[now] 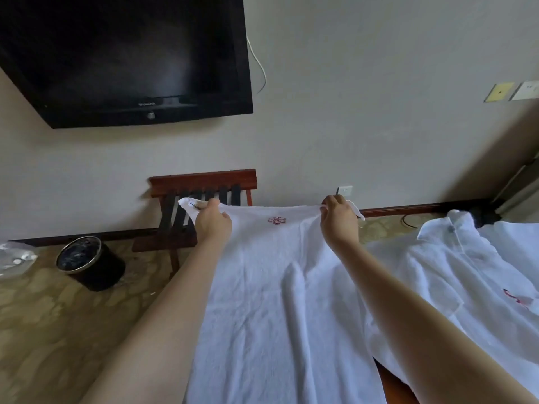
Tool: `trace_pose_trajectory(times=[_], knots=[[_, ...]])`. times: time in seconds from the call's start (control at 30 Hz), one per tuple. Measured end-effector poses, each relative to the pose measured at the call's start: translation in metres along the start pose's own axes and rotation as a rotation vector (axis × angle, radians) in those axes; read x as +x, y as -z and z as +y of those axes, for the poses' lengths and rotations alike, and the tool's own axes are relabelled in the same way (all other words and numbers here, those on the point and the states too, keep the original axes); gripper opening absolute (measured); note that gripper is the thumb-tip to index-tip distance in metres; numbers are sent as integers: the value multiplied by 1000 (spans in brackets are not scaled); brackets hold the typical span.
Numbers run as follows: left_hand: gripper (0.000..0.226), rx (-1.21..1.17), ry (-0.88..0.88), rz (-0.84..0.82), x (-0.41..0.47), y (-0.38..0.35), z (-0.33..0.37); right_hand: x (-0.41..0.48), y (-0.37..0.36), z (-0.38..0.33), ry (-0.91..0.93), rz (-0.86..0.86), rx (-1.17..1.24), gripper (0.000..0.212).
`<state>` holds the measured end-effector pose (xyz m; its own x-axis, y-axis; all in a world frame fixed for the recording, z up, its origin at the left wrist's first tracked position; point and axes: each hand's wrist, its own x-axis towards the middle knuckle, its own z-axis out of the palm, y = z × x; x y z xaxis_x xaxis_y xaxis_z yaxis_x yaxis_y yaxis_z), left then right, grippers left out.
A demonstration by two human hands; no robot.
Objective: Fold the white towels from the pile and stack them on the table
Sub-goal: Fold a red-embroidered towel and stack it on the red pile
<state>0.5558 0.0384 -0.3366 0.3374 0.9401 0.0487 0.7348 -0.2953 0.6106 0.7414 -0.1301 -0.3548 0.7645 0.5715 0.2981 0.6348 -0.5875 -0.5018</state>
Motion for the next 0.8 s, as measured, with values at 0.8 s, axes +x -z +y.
trace_pose_trajectory(times=[0.8], knots=[[15,291,-287,83,-226,10,-131,-256,33,48,167,65,-29,8]])
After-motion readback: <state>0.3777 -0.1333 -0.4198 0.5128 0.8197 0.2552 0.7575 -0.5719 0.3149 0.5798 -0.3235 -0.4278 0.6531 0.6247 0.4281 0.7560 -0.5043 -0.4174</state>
